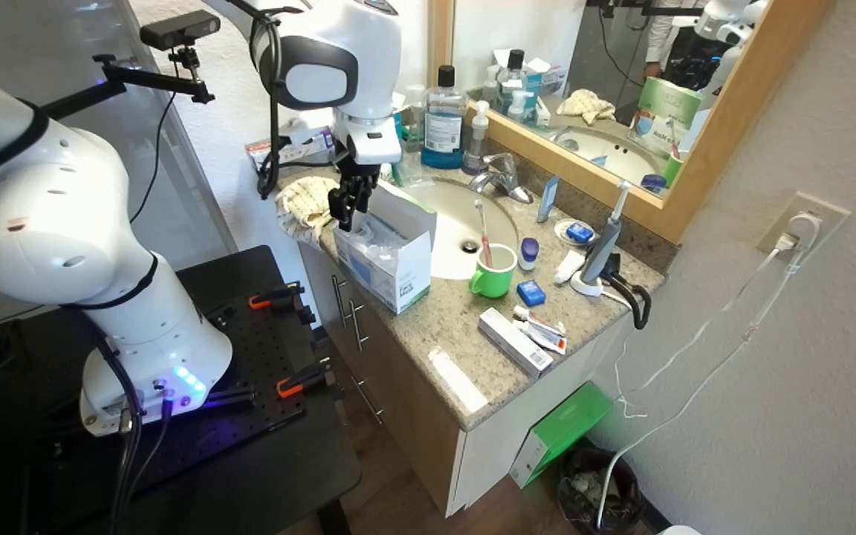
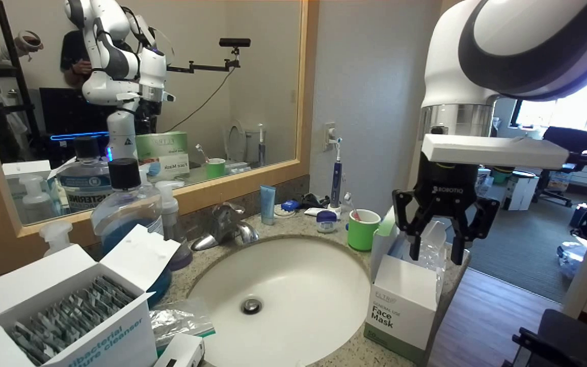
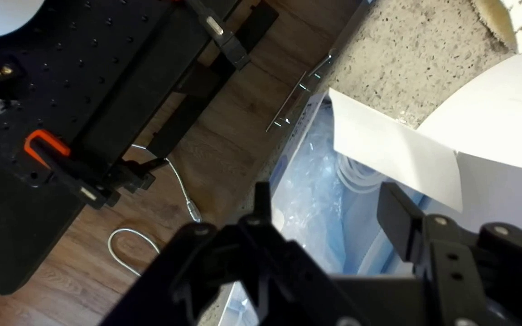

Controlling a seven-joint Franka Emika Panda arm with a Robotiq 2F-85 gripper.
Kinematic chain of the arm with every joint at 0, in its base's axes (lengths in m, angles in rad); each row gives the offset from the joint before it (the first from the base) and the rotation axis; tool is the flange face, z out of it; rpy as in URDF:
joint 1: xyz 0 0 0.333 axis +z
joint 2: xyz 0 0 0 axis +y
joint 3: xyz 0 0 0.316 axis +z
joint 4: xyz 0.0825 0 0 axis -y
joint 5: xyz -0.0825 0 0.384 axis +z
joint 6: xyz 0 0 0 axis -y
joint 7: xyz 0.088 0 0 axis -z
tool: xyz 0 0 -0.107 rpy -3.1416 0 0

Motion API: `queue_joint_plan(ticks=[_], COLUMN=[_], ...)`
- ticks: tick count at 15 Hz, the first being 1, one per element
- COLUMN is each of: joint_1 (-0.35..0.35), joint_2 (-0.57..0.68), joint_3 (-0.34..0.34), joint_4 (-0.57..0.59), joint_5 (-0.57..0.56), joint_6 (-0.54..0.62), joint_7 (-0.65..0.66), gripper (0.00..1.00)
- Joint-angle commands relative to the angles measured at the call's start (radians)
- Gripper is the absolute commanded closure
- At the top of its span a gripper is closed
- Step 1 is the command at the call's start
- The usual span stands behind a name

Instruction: Take the plastic from the white box and place it in the sink

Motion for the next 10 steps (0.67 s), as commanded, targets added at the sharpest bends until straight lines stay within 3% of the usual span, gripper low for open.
queue_joint_plan(ticks=[1, 2, 3, 4, 5, 6, 7, 10], joint_1=[0.009, 0.005, 0.003, 0.001, 0.001, 0.002, 0.003, 0.007], joint_2=[0.026, 0.03, 0.036, 0.047, 0.057, 0.07, 0.08, 0.105], joint_3=[-0.022, -0.029, -0.036, -0.046, -0.054, -0.062, -0.069, -0.085], joint_4=[0.003, 0.005, 0.009, 0.017, 0.025, 0.032, 0.038, 0.053], joint_5=[0.01, 0.008, 0.007, 0.009, 0.01, 0.013, 0.016, 0.033], joint_6=[0.03, 0.028, 0.029, 0.029, 0.026, 0.036, 0.043, 0.062], joint_7=[-0.031, -0.034, -0.042, -0.058, -0.074, -0.095, -0.113, -0.169], gripper=[0.33, 0.28, 0.29, 0.45, 0.44, 0.51, 0.65, 0.59])
